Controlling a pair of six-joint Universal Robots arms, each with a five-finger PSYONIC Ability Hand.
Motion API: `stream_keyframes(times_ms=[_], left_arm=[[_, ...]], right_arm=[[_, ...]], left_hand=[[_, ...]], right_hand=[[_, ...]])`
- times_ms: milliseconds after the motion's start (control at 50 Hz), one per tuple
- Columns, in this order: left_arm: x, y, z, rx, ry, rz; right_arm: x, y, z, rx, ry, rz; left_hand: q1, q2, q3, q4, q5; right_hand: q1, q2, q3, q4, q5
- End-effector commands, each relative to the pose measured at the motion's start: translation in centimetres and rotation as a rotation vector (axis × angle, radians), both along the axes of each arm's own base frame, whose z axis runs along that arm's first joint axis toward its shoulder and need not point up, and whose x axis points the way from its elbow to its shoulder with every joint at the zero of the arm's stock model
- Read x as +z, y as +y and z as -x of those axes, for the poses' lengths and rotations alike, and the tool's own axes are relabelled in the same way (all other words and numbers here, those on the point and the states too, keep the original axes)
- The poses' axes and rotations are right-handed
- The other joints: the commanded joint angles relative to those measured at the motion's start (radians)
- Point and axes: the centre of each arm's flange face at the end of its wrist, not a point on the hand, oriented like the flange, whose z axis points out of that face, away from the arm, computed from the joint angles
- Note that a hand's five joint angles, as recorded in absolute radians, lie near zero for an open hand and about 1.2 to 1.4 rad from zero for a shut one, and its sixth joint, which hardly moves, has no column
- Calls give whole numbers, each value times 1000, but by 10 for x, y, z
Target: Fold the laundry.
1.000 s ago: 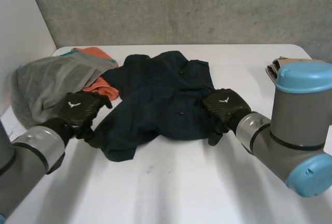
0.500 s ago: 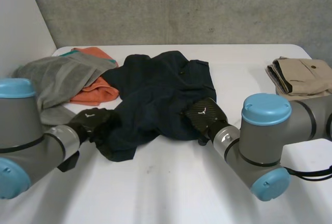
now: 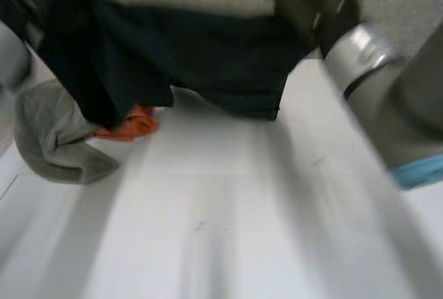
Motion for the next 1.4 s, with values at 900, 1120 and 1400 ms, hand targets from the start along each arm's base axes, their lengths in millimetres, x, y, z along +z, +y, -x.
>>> stream_keyframes(times_ms=[900,1120,1400], left_arm=[[-127,-107,61,59,-200,-229],[-187,61,11,-93,-480,-787],[-245,99,-10,-93,-376,-951]], right_arm=[[-124,-90,-20,-50,72,-286],[-144,-2,40,143,460,-686],[-229,43,66,199,515,-788]], left_hand=[[-971,-1020,-1015,-1024,-1001],[-932,-982,-976,-986,-963],[-844,-893,-888,-897,-874]], right_hand=[[-931,-1000,-1012,-1021,-994],[-841,-909,-921,-930,-903],[-708,-777,-789,-798,-771]])
